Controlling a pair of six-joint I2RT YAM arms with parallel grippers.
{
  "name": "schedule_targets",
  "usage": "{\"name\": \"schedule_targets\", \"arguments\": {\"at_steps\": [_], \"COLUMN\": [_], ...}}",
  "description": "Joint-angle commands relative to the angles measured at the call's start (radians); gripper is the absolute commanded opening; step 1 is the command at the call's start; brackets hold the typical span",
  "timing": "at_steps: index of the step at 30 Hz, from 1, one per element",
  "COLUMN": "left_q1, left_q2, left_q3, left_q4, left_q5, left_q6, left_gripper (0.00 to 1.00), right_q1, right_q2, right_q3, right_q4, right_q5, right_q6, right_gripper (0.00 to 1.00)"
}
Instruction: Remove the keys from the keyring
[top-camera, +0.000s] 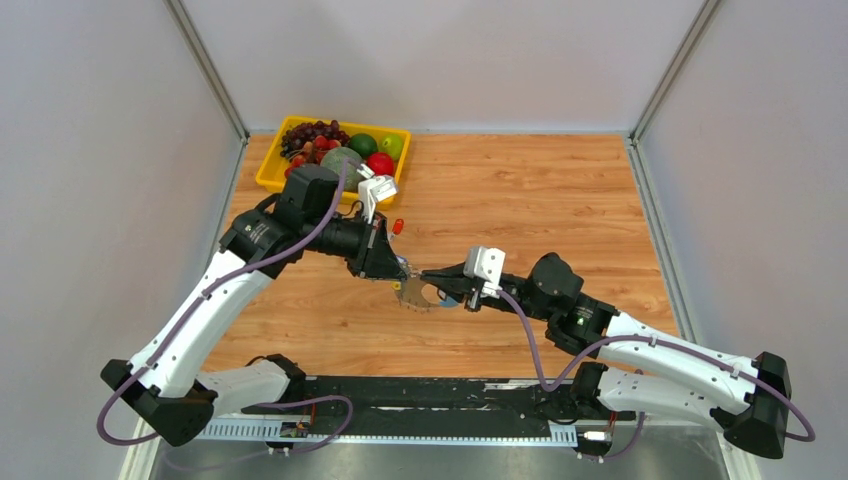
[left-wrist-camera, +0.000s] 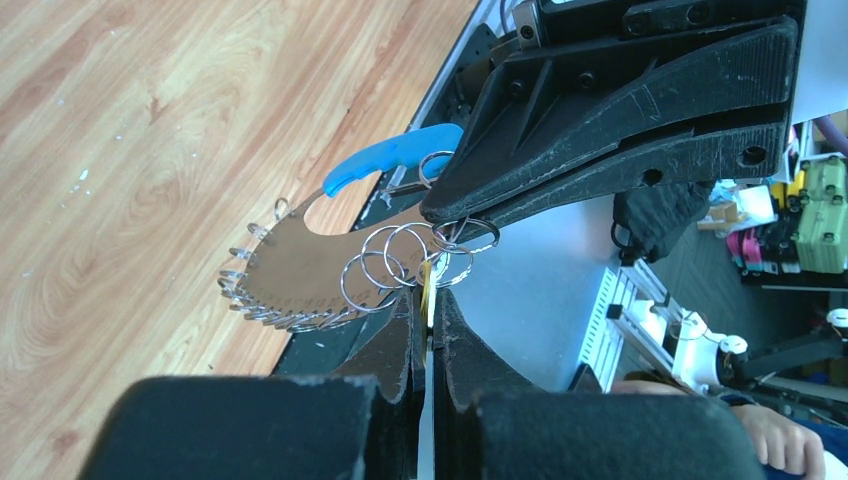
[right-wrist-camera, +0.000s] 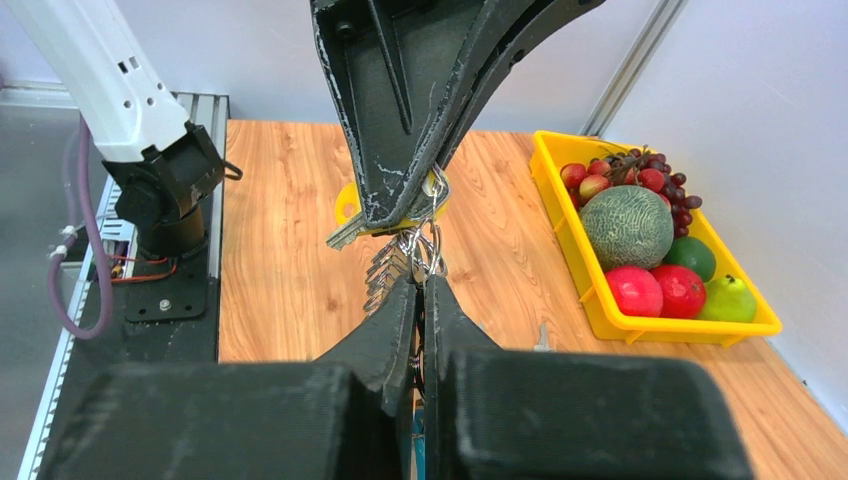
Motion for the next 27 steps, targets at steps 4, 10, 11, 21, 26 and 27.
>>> {"name": "schedule_targets", "arguments": {"at_steps": [4,10,11,21,26,27], "left_q1": [0.017,0.017,0.016,0.017,0.017,0.015], "left_q2": [0.039,0.041,0.033,0.018,0.01,0.008], "left_q3": [-0.04,-0.043,-0.029,0.047,0.045,0.044], "left_q4": [0.032,0.072,0.074,0.034,0.031,0.031], "left_q5": [-0.009,0.042,0.031,0.005,0.03,0.034], "left_q6": [-0.01,-0.033,-0.03,-0.006,0.002,0.008], "left_gripper": [0.0,0.0,0.0,0.0,0.0,0.0], "right_q1": [0.005,0.005,0.005,0.005,0.005,0.004], "right_q2": [-0.038,-0.006,-0.002,-0.017,-0.004,-0.001], "right_q3": [0.011,0.018,0.019,0.019,0.027,0.029], "right_q4": [0.101,0.072,0.065,0.044,0.042,0.042], "right_q5": [-0.113,-0.117,-0.118,-0.132,-0.115,-0.103], "right_q6": [0.017,-0.004,-0.009,-0.021,-0.014,-0.01], "right_gripper": [0.0,0.26,0.35,0.37,0.35,0.35]}}
